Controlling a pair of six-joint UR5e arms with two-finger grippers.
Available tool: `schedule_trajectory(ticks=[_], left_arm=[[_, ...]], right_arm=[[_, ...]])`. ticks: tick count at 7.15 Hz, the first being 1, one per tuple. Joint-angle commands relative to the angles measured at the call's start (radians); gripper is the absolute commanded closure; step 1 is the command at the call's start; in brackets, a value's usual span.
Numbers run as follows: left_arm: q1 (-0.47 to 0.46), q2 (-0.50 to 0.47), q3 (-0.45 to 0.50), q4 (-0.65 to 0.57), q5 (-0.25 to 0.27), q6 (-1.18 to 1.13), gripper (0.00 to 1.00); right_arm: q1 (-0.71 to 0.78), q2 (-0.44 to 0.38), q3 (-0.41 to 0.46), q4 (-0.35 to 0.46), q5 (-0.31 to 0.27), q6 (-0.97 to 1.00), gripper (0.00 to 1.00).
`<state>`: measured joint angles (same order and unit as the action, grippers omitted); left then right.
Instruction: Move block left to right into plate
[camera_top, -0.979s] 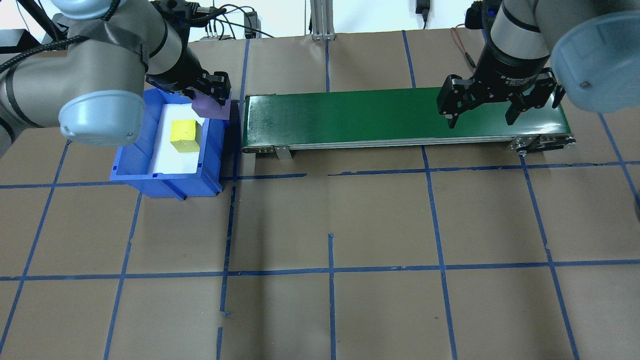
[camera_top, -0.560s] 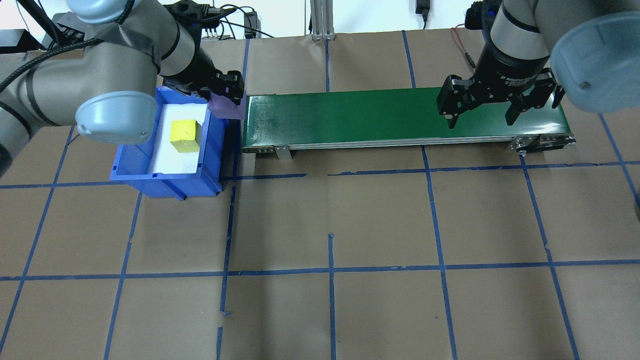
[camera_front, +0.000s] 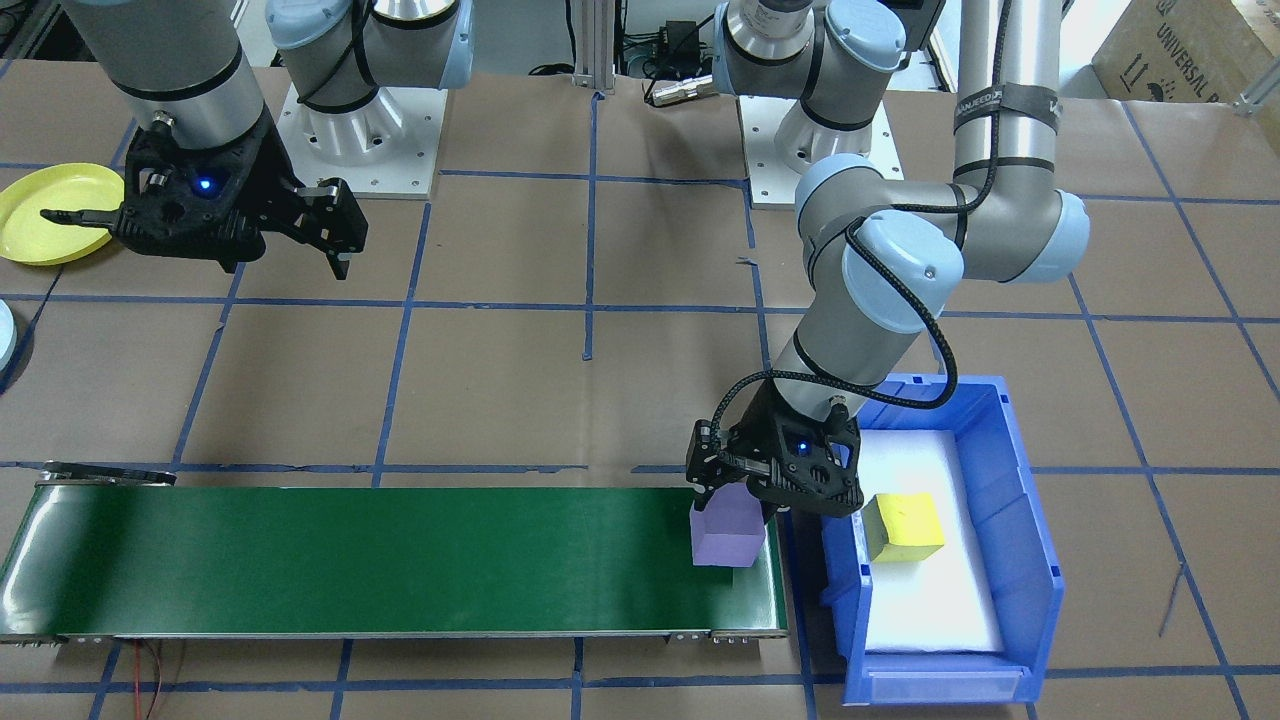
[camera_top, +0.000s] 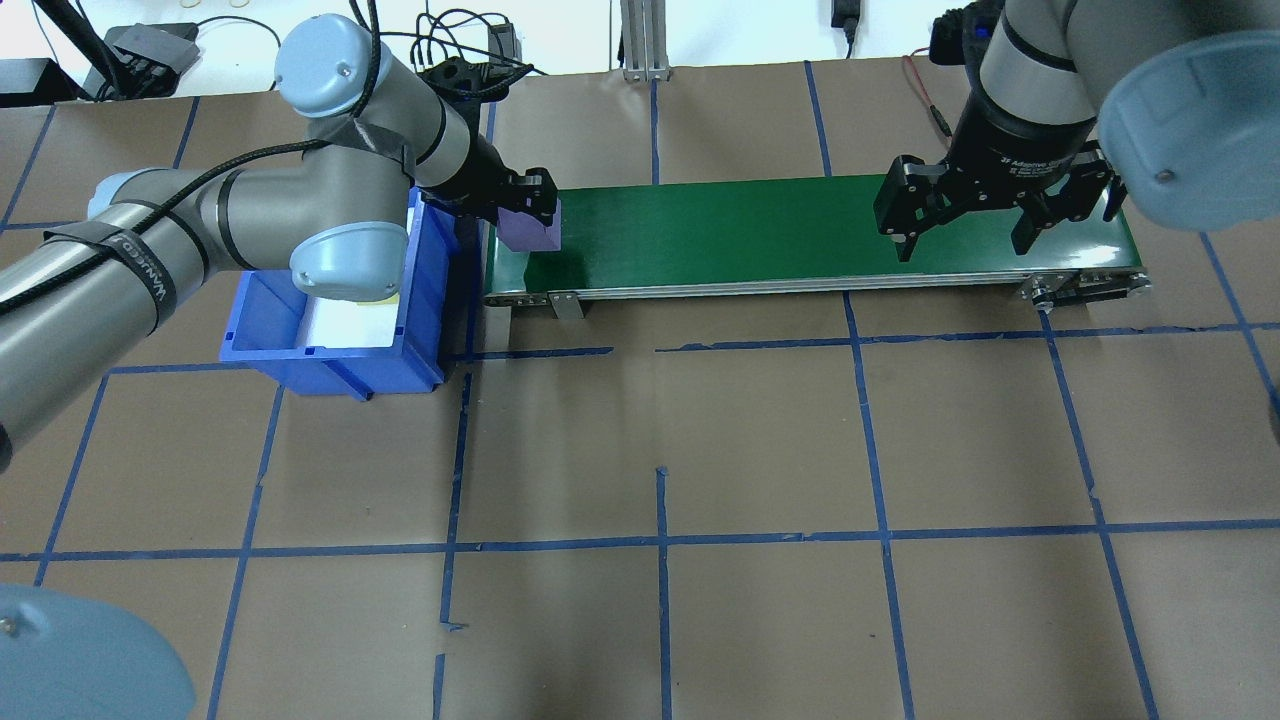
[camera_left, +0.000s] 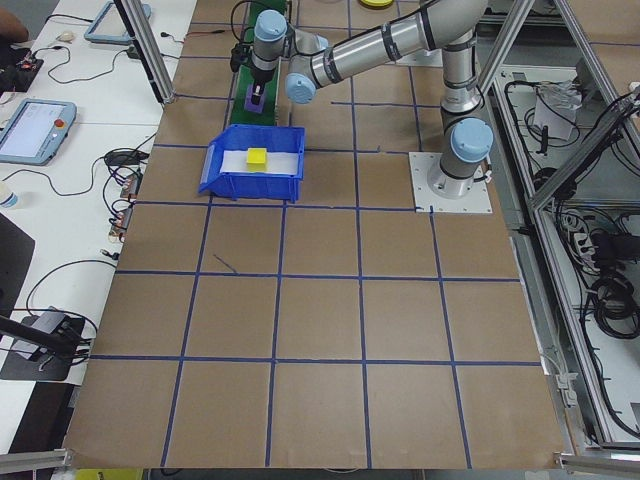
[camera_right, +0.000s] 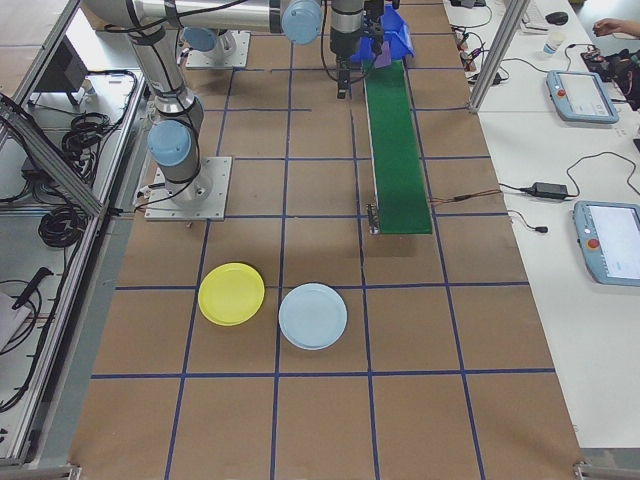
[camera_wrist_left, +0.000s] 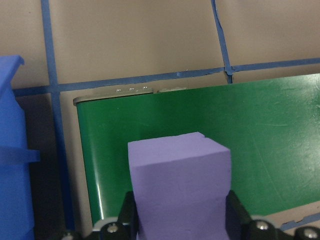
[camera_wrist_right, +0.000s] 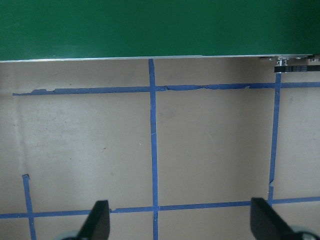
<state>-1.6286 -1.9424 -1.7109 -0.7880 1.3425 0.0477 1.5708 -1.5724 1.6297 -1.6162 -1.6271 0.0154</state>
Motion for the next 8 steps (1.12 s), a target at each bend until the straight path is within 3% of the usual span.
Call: schedule_trajectory(ticks=[1,3,4,6,8], left_arm=[[0.001,0.029,0.013,0.004,0.013,0.014,0.00],[0.033,0.066,0.025,0.009,0.123,0.056,0.00],[0.097,0.080,0.065,0.003,0.148,0.213,0.00],[0.222,0.100,0.074,-0.094,0.130,0.303,0.00],[0.231,0.082,0.073,-0.094,0.144,0.362,0.00]], right_arm=[[0.000,0.000,0.001,-0.001,0.000,0.000,0.00],[0.000,0.000,-0.001,-0.004,0.001,0.000,0.00],[0.000,0.000,-0.001,-0.005,0.003,0.000,0.00],[0.000,0.000,-0.001,-0.005,0.001,0.000,0.00],[-0.003,0.000,-0.001,-0.010,0.001,-0.002,0.00]])
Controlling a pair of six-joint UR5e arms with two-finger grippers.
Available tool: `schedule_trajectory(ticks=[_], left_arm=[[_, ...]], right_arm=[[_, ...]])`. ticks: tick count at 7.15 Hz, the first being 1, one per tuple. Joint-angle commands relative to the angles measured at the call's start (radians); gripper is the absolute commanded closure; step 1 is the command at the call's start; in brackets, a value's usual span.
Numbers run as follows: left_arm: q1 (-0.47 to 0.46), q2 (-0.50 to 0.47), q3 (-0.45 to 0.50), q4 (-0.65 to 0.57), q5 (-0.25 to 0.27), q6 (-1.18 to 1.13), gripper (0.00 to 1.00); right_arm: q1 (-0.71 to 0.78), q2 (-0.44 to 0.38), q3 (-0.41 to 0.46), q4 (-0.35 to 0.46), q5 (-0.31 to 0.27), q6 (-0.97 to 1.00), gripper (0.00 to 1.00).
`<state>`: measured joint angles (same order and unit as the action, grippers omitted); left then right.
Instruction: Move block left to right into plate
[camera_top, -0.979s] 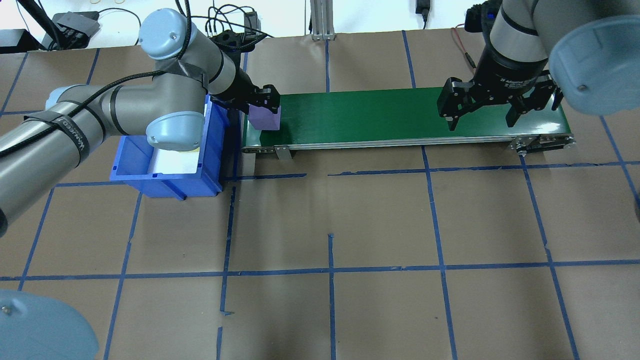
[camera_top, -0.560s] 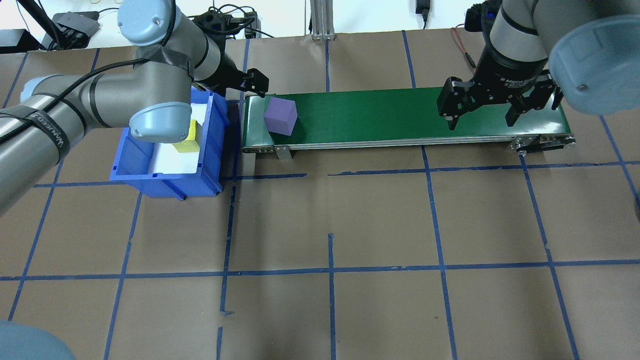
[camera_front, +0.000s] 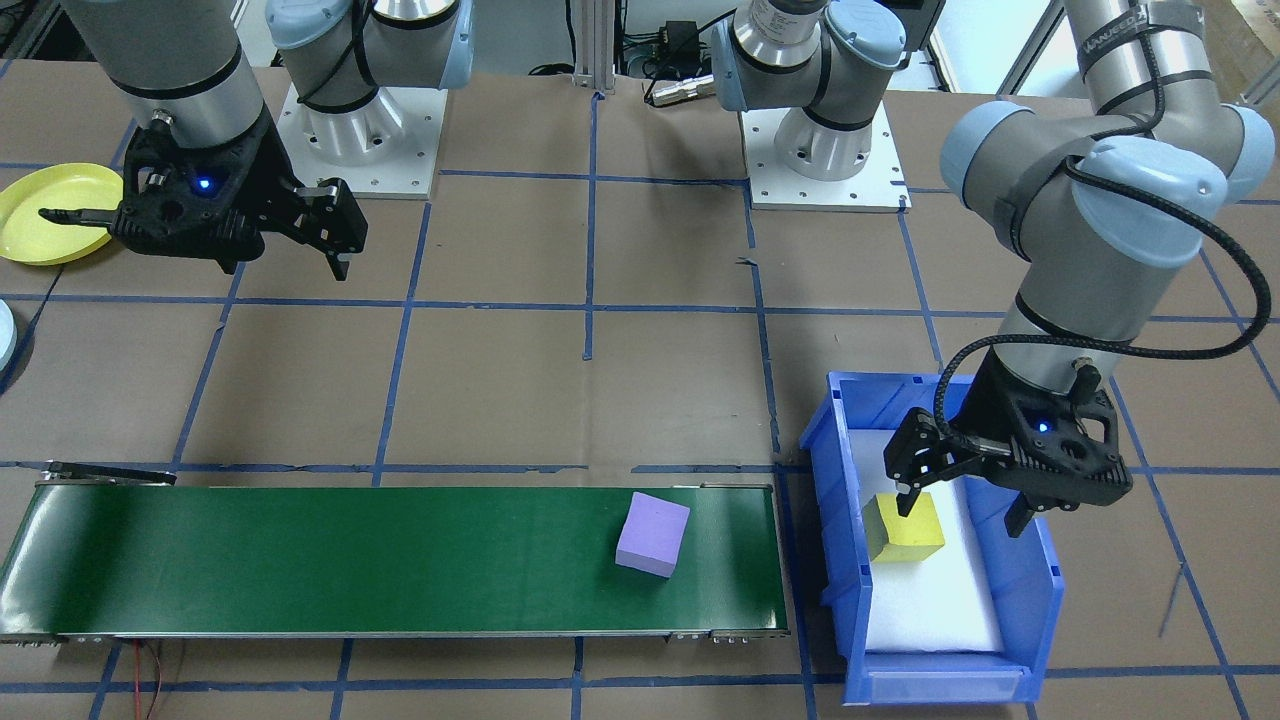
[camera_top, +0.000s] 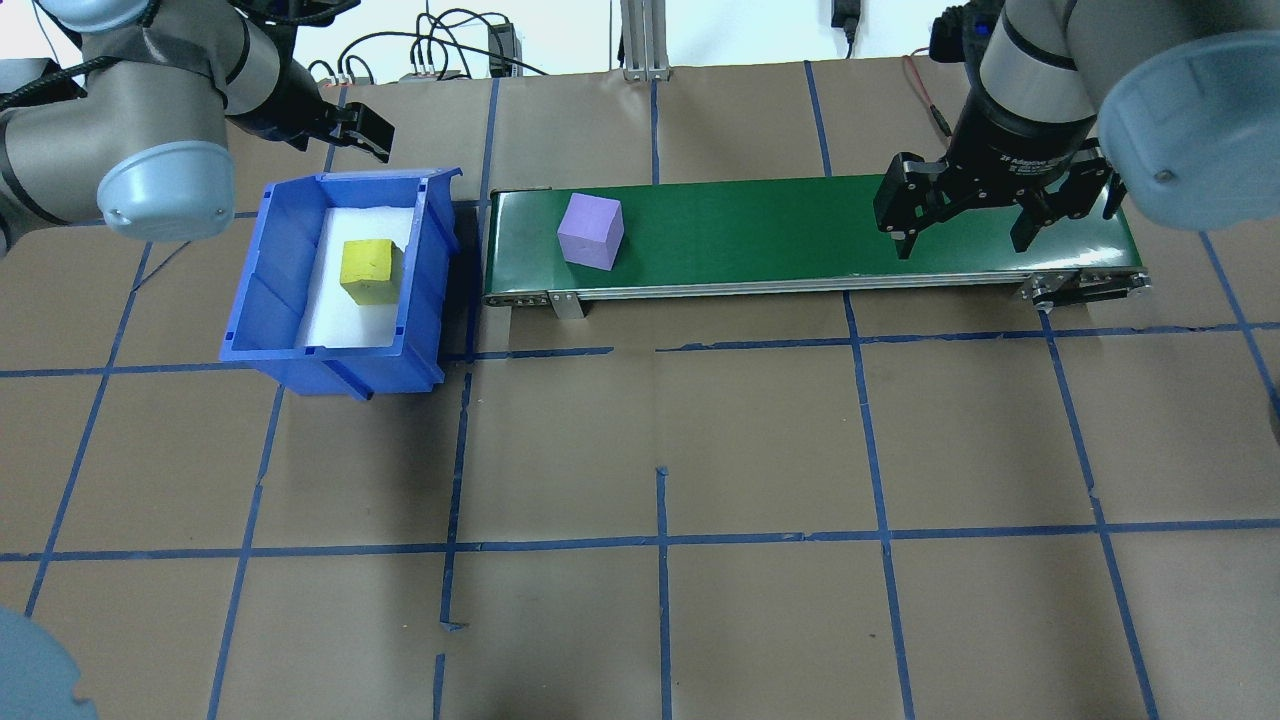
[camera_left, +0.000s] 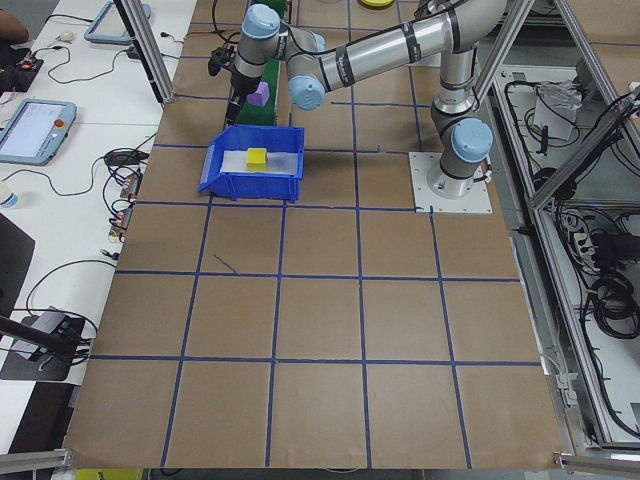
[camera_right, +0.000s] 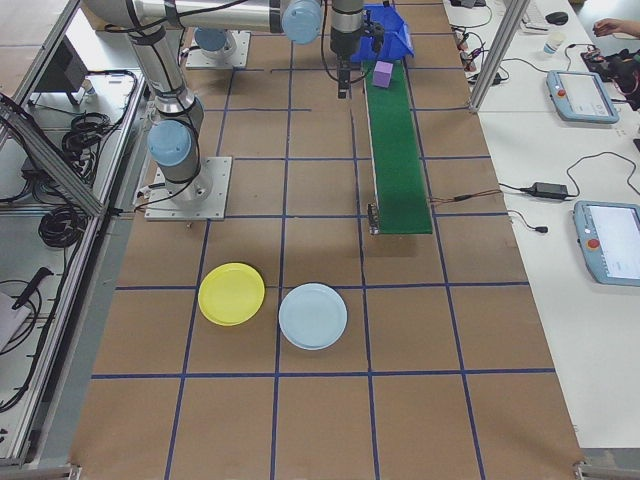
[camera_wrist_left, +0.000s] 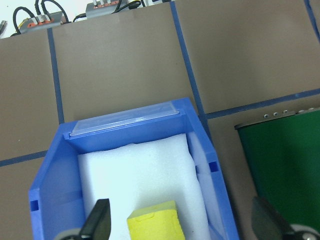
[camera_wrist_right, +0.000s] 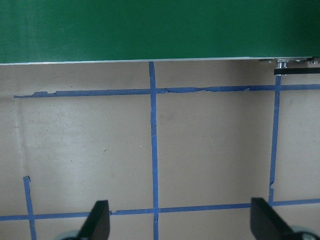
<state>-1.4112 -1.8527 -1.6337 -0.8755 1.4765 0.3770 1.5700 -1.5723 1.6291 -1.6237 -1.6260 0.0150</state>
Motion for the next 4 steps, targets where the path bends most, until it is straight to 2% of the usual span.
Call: schedule_trajectory(ticks=[1,3,4], left_arm=[[0.014,-0.014,-0.011,-0.029,0.030,0.029,0.00],[0.014,-0.043,-0.020,-0.043,0.036,0.020,0.00],[0.014,-0.077,-0.020,-0.043,0.036,0.016,0.00]], right_arm=[[-0.011,0.002,0.000,-0.002,0.008,-0.001,0.00],[-0.053,0.008,-0.014,-0.005,0.008,-0.016,0.00],[-0.115,0.015,-0.011,-0.008,0.012,-0.149,0.00]])
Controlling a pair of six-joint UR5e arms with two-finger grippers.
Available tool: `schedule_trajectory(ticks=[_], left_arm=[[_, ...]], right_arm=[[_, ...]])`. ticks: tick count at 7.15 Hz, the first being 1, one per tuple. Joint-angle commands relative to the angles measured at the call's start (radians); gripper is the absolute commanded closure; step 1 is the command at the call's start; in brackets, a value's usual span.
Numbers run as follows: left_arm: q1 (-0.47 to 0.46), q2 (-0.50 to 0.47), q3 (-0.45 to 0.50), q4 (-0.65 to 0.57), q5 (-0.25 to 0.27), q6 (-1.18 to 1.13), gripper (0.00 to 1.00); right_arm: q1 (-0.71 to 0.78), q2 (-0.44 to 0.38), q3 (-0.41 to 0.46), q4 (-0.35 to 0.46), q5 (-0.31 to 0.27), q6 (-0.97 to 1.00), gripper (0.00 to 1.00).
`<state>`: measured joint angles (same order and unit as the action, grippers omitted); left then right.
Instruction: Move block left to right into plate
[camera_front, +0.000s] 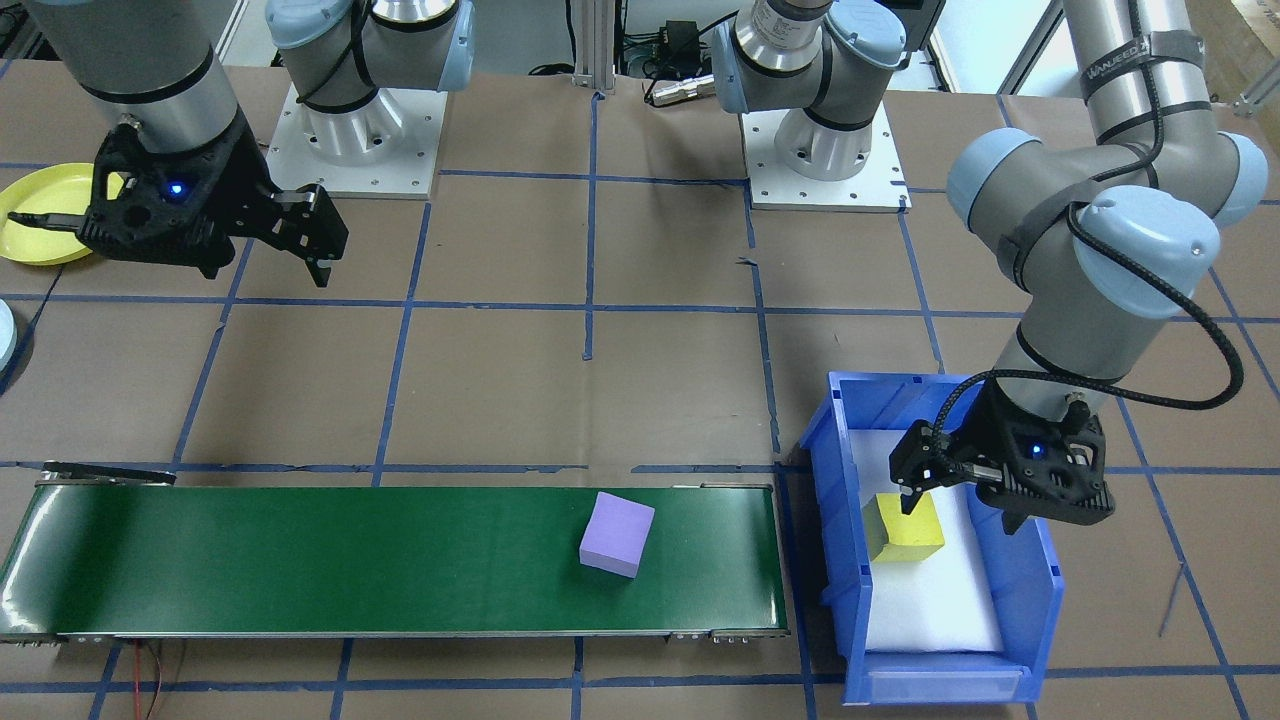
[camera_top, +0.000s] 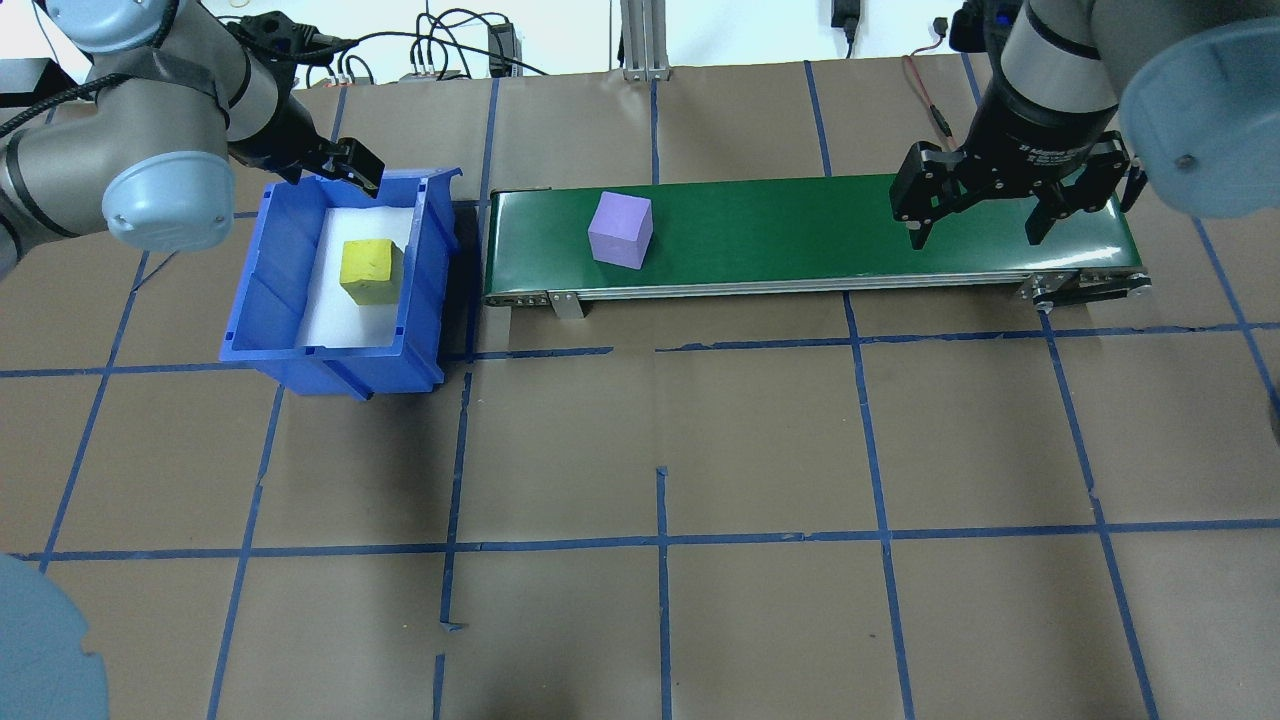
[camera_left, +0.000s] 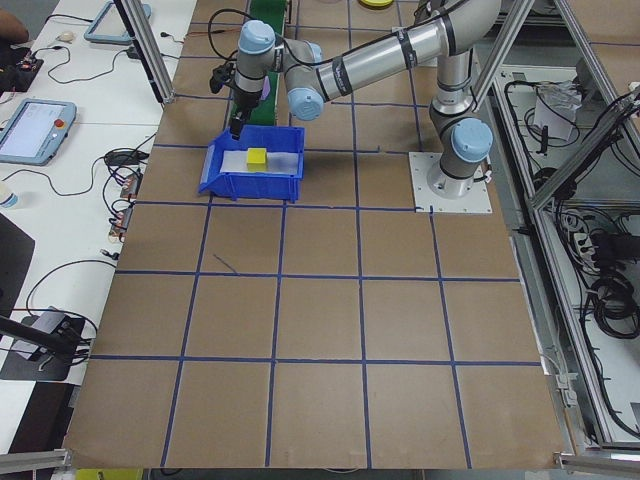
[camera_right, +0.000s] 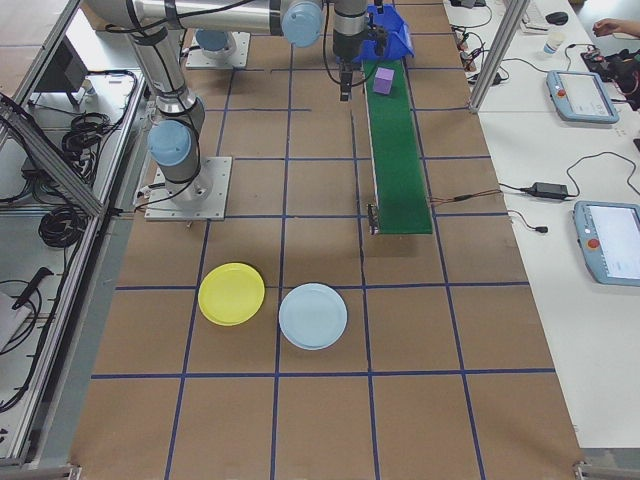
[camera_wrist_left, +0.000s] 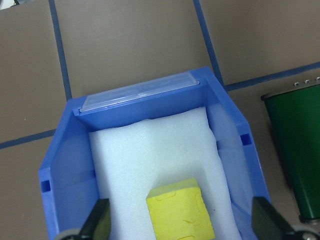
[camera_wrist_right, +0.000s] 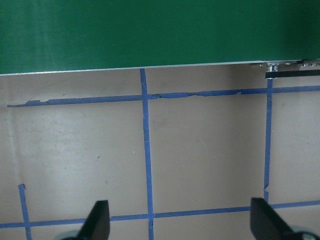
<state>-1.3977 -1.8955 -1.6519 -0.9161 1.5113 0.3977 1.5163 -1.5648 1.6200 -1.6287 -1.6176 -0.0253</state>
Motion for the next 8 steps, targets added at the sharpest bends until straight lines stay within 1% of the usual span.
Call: schedule_trajectory(ticks=[1,2,3,4,5,6,7,8], left_arm=[[0.000,-0.055,-0.002,-0.001,-0.003,0.009,0.00],[0.000,-0.066,-0.005,-0.001,0.003,0.007,0.00],[0.000,-0.080,-0.012,-0.001,0.003,0.004,0.00],[0.000,-0.085,-0.019,-0.001,0.003,0.006,0.00],[0.000,-0.083,-0.019,-0.003,0.003,0.012,0.01],[0.003,-0.083,-0.019,-0.003,0.003,0.012,0.02],[0.023,-0.082,-0.016,-0.003,0.001,0.016,0.02],[0.037,-0.082,-0.019,-0.003,-0.002,0.016,0.02]], right_arm=[[-0.141,0.018,-0.005,-0.003,0.027,-0.158,0.00],[-0.225,0.028,-0.009,-0.005,0.074,-0.210,0.00],[-0.291,0.061,-0.011,-0.034,0.111,-0.278,0.00],[-0.333,0.092,-0.031,-0.116,0.123,-0.342,0.00],[-0.343,0.145,-0.057,-0.169,0.134,-0.355,0.00],[-0.343,0.207,-0.064,-0.195,0.160,-0.340,0.00],[-0.343,0.283,-0.060,-0.298,0.217,-0.331,0.00],[-0.343,0.320,-0.068,-0.330,0.252,-0.280,0.00]])
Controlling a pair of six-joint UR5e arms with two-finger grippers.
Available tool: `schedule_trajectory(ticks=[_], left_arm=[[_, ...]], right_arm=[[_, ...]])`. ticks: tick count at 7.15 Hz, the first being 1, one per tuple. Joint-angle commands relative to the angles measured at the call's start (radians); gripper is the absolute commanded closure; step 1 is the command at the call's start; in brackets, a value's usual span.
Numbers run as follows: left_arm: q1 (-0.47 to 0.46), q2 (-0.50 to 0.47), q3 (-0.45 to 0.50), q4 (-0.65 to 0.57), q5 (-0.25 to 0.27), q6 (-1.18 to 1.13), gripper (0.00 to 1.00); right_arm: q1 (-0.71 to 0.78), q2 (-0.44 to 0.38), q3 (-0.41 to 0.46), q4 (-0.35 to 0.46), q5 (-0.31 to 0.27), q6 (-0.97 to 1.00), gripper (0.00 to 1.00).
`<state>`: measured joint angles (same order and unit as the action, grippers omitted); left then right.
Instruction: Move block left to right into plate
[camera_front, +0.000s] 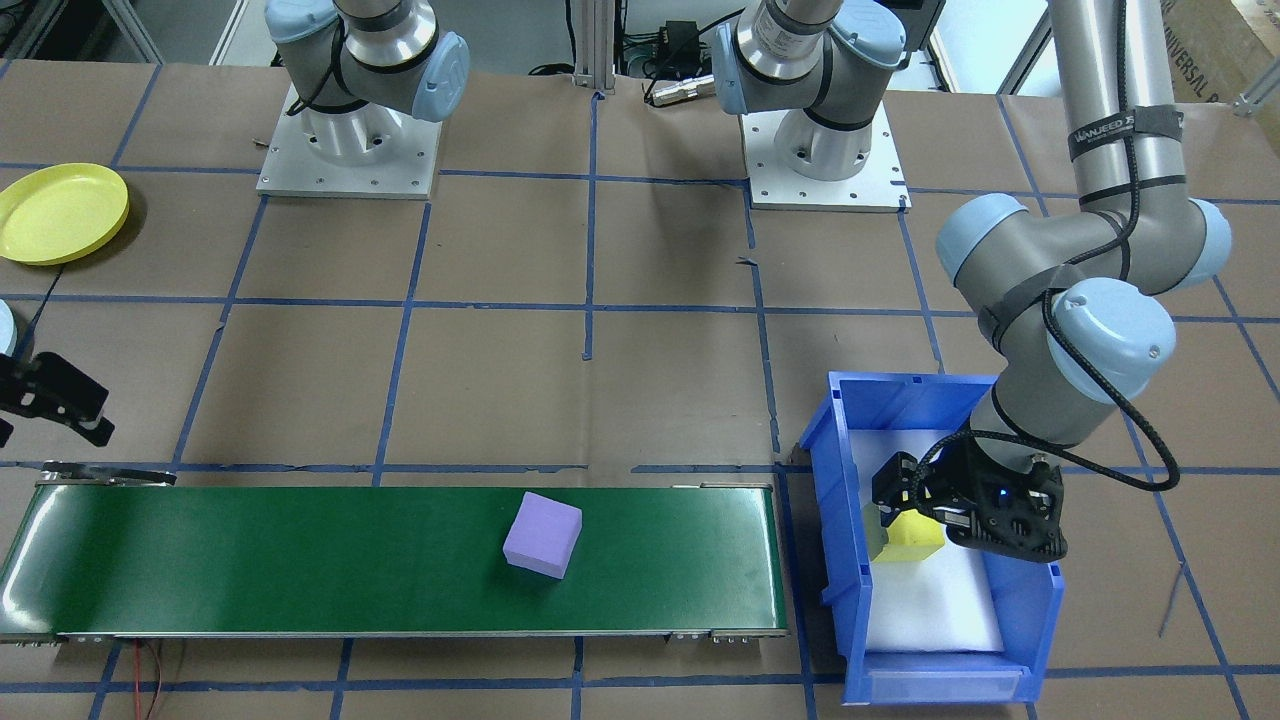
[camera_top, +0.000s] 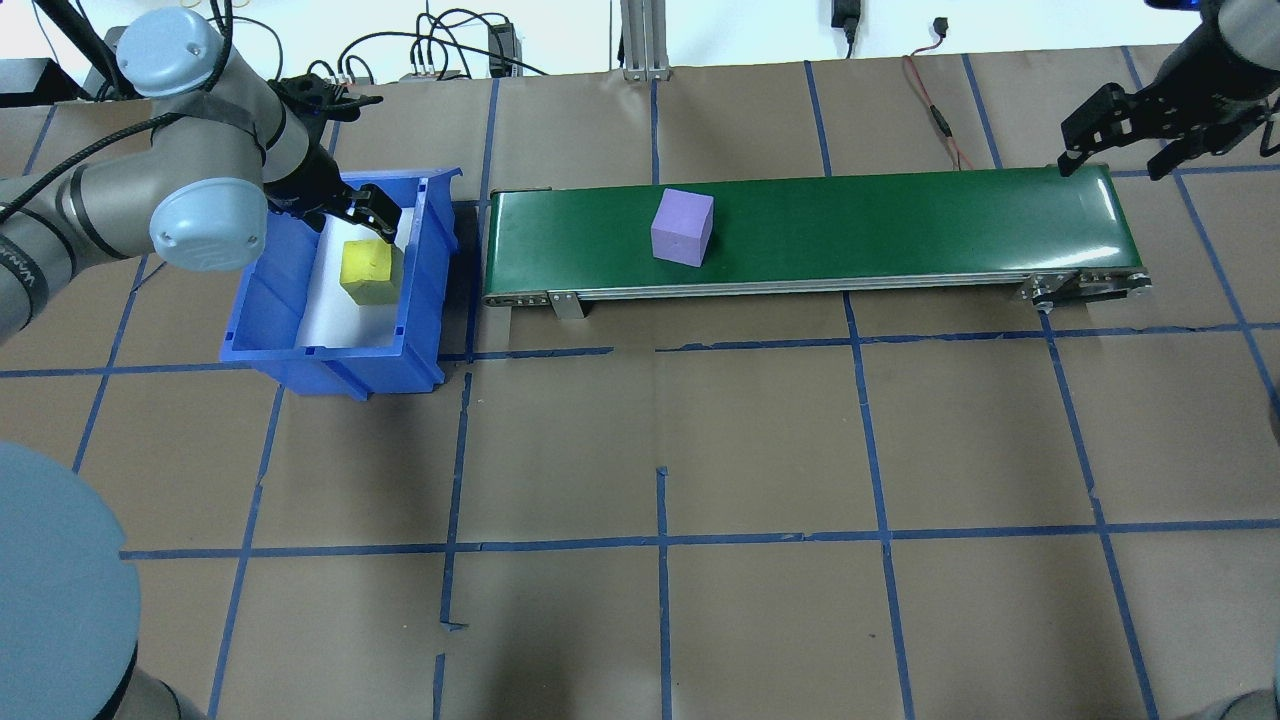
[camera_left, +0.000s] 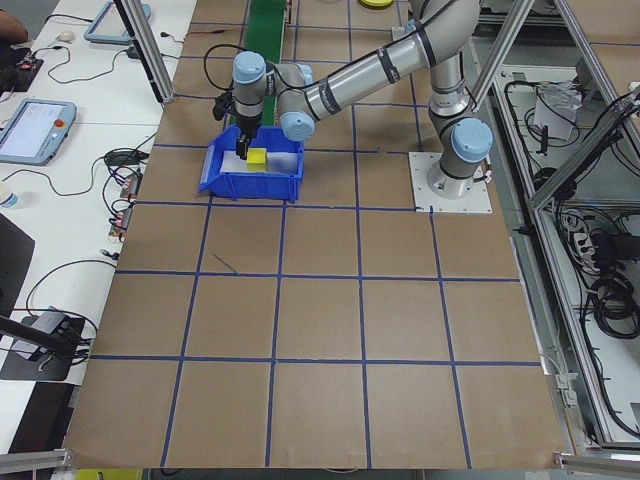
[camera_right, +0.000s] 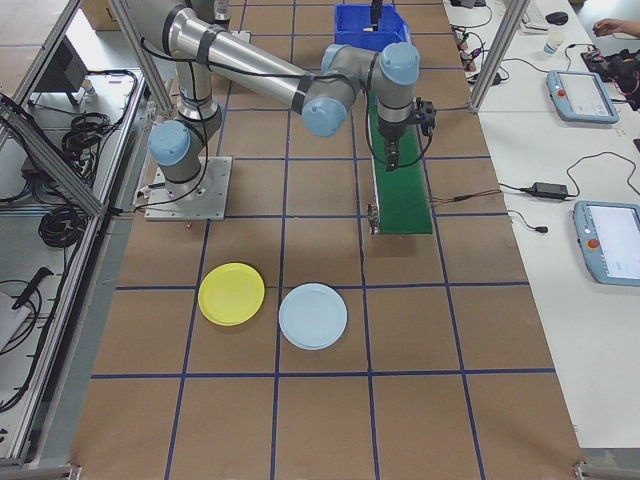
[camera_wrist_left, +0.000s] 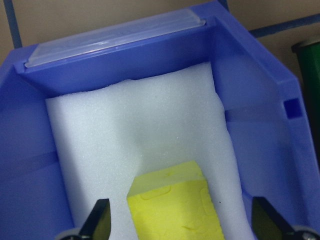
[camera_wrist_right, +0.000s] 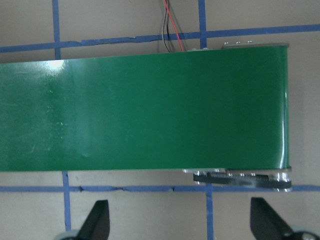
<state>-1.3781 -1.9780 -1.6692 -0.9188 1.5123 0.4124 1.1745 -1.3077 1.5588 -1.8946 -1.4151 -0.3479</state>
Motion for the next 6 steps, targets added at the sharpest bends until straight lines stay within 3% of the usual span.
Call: schedule_trajectory(ticks=[1,3,5,6], left_arm=[[0.017,-0.001,-0.003,0.000,-0.001,0.000,0.02],[0.017,-0.004,-0.032,-0.002,-0.003,-0.015,0.02],[0.017,-0.004,-0.046,-0.003,-0.008,-0.001,0.02],[0.017,-0.004,-0.064,-0.005,-0.009,0.002,0.02]], right_arm=[[-0.001,0.067,0.003,-0.069,0.095,0.161,0.00],[-0.001,0.109,0.007,-0.086,0.105,0.170,0.00],[-0.001,0.142,0.007,-0.113,0.218,0.168,0.00],[-0.001,0.156,0.010,-0.165,0.223,0.168,0.00]])
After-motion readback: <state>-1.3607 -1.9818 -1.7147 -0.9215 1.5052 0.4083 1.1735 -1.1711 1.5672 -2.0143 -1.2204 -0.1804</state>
